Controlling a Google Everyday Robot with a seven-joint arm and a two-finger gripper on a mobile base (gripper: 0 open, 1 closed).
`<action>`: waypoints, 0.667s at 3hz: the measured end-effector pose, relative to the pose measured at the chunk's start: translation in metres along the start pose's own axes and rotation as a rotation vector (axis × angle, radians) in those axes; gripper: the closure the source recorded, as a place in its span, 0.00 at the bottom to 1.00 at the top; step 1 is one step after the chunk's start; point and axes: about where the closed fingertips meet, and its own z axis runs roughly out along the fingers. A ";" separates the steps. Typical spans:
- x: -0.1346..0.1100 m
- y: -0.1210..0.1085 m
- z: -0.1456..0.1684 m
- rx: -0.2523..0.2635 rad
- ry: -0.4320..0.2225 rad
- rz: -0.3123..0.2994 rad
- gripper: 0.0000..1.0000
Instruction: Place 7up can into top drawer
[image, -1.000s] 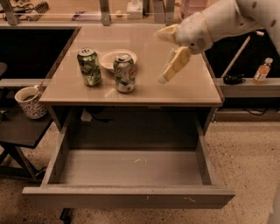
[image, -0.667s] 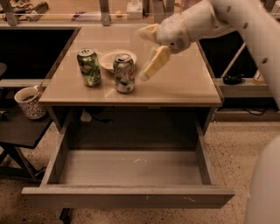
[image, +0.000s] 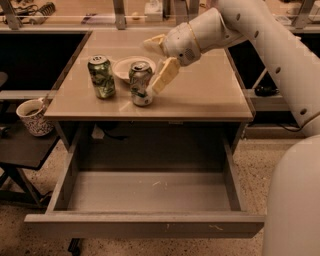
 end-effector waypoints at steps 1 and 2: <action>0.019 -0.003 0.020 -0.034 -0.046 0.050 0.00; 0.038 -0.010 0.040 -0.054 -0.097 0.097 0.00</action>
Offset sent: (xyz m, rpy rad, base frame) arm 0.0282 0.0218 -0.0793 0.1389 0.1829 0.0013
